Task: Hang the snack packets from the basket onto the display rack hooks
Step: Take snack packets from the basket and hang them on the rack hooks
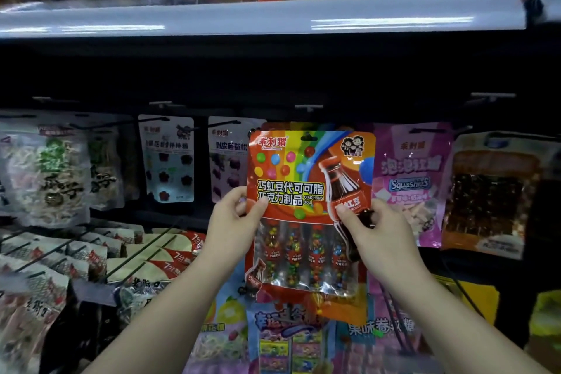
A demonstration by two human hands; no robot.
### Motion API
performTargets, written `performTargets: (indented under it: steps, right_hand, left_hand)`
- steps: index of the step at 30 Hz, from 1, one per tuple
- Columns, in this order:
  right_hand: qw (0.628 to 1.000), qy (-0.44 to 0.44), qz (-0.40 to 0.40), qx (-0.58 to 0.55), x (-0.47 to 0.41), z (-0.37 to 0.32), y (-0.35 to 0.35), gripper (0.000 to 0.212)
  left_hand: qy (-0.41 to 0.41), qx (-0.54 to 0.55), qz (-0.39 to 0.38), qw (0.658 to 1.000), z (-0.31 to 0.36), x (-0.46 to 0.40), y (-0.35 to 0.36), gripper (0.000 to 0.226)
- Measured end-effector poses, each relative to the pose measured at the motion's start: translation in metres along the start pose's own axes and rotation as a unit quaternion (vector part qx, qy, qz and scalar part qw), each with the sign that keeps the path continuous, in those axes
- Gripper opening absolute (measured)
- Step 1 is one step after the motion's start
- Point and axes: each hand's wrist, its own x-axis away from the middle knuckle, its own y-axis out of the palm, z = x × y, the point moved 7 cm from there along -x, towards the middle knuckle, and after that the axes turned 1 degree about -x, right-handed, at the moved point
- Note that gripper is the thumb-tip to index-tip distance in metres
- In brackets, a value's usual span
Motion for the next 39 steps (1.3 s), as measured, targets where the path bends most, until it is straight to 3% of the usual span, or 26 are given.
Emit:
performTargets:
  steps: [17,21,24,27,29,31,35,39]
  right_hand:
    - [1.000,0.004,-0.011,0.025,-0.076,0.037,0.020,0.025]
    - [1.000,0.000,-0.002,0.031,-0.081,0.041,0.023,0.026]
    - [0.999,0.011,0.021,0.035,-0.069,0.037,0.023,0.034]
    - [0.997,0.018,0.072,0.014,-0.039,0.029,0.018,0.059]
    - [0.988,-0.031,0.122,0.087,-0.009,0.020,0.014,0.064]
    - [0.964,-0.104,0.152,0.192,0.031,0.013,0.023,0.055]
    - [0.916,-0.187,0.075,0.346,0.129,0.021,0.079,0.038]
    - [0.895,-0.152,-0.088,0.409,0.221,0.068,0.146,0.029]
  left_hand:
    - [-0.043,-0.019,0.039,0.998,-0.032,-0.060,0.027,0.003]
    - [-0.035,-0.015,0.025,0.999,-0.040,-0.066,0.031,0.017]
    - [-0.035,-0.023,0.024,0.999,-0.041,-0.058,0.025,0.026]
    - [-0.009,-0.072,0.041,0.997,-0.035,-0.035,0.003,0.027]
    - [0.030,-0.133,0.032,0.990,-0.037,-0.014,-0.017,0.034]
    - [0.053,-0.181,-0.003,0.982,-0.049,0.011,-0.039,0.030]
    - [0.070,-0.278,-0.096,0.953,-0.090,0.078,-0.076,0.023]
    - [0.016,-0.378,-0.201,0.904,-0.154,0.164,-0.107,0.027]
